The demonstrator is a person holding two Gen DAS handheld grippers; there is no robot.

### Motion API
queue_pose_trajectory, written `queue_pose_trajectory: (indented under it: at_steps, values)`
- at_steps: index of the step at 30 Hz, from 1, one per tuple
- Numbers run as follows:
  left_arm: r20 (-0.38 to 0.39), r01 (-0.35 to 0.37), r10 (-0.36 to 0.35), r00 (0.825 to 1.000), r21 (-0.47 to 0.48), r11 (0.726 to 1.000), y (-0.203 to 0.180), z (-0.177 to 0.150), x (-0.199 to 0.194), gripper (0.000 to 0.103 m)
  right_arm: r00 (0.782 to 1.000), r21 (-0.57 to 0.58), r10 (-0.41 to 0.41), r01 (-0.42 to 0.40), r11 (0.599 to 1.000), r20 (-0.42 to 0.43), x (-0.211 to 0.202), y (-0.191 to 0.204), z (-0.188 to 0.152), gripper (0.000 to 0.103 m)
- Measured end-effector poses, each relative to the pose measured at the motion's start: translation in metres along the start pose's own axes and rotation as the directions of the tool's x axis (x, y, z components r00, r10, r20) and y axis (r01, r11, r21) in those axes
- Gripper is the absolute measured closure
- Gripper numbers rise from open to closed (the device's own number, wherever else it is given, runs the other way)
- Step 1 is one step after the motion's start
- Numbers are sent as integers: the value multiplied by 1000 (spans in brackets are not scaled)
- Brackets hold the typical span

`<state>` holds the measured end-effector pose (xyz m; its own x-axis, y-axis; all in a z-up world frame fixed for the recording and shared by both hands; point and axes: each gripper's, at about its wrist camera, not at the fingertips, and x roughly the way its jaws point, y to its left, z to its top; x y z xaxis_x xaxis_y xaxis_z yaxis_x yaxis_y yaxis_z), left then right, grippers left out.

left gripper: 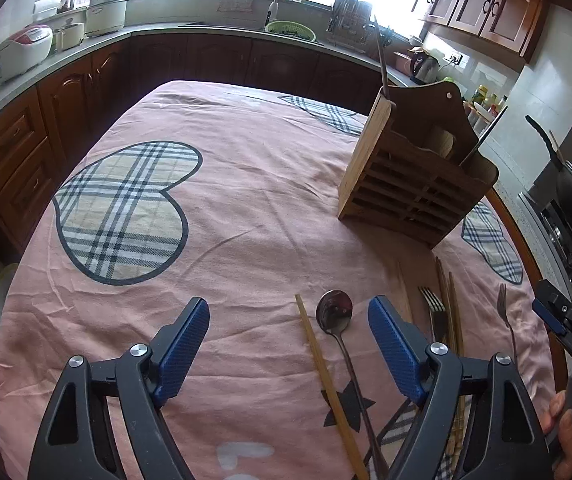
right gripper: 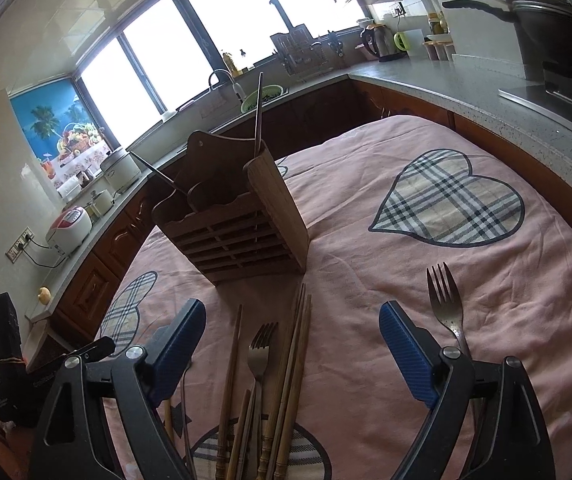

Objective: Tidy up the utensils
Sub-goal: 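Pull both open tools back from the holder toward the loose utensils, then close the left tool on a bamboo chopstick while the right tool grasps another bamboo chopstick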

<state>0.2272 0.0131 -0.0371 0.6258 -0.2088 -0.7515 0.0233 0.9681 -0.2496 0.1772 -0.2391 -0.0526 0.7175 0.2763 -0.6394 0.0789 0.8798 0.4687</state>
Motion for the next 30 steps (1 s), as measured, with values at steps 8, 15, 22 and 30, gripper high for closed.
queue_pose_trajectory:
  at_steps: [8, 15, 22, 30]
  values:
    - [-91, -62, 68, 994, 65, 996, -8, -10, 45, 43, 992, -45, -49, 44, 998, -120, 45, 2, -9, 60]
    - [-105, -80, 90, 990, 97, 992, -13, -11, 71, 57, 979, -83, -95, 81, 993, -182, 79, 4, -14, 76]
    - [-97, -88, 104, 990, 163, 983, -27, -14, 79, 57, 965, -159, -160, 127, 979, -210, 107, 12, -11, 83]
    - [-104, -16, 36, 994, 185, 983, -34, -17, 77, 94, 968, -153, -148, 117, 981, -204, 109, 8, -8, 96]
